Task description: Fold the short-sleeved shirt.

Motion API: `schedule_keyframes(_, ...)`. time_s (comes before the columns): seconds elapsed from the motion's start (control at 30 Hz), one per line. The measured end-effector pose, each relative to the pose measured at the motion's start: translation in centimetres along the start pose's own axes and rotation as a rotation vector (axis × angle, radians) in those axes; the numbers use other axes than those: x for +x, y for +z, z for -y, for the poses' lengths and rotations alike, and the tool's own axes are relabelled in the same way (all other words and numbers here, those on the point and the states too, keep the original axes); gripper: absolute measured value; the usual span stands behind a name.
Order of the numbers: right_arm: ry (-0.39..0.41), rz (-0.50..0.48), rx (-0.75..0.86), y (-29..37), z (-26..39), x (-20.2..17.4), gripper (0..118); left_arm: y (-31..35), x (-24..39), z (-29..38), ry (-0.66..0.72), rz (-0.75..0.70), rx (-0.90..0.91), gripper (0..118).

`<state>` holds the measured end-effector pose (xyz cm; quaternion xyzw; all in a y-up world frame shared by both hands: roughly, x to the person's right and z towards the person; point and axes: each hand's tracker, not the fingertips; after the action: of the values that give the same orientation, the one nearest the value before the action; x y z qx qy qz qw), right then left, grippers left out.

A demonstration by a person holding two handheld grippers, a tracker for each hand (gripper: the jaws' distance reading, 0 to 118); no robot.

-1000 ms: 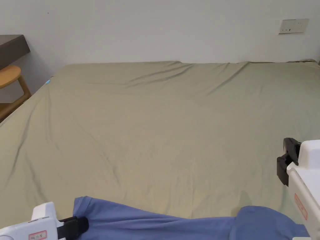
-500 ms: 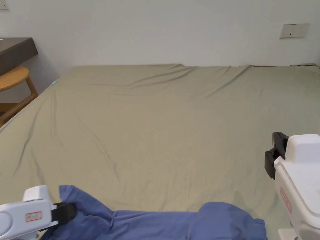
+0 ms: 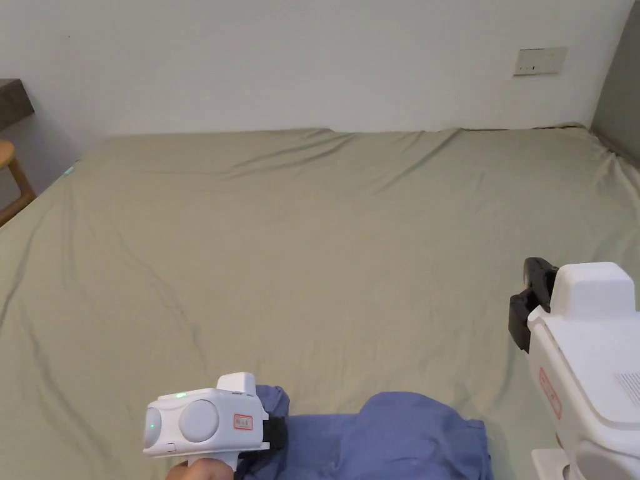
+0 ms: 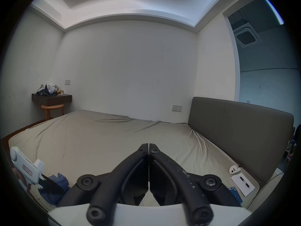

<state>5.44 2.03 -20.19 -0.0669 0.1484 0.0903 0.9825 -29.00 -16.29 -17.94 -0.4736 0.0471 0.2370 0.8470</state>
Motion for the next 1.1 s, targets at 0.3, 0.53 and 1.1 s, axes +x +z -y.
schedule_keyframes(0.3,0.005,0.03,-0.021,0.3,0.6,1.3,2,1.4,1.2,0.0,-0.012,0.076,0.108,113)
schedule_keyframes(0.53,0.011,0.021,-0.01,0.5,0.1,1.1,2,9.8,-0.7,0.4,0.006,-0.03,0.507,85)
schedule_keyframes(1.1,-0.005,-0.003,-0.017,0.1,0.3,0.3,2,0.6,-0.7,6.2,-0.241,-0.171,0.285,0)
